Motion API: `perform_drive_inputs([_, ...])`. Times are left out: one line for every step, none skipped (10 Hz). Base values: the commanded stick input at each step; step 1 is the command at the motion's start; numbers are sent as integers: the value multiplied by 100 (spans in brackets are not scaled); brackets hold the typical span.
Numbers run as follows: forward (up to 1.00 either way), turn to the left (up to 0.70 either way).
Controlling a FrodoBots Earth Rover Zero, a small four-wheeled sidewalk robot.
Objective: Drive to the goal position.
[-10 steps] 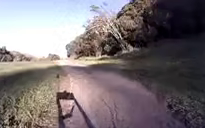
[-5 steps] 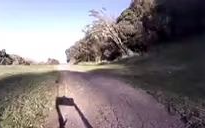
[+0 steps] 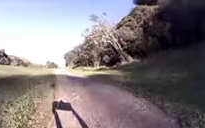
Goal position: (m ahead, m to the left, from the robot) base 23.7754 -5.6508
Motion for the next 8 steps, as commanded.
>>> perform_drive_inputs([50, 29])
perform_drive_inputs([50, 42])
perform_drive_inputs([50, 42])
perform_drive_inputs([50, 22])
perform_drive_inputs([50, 1])
perform_drive_inputs([50, 0])
perform_drive_inputs([50, 0])
perform_drive_inputs([50, 0])
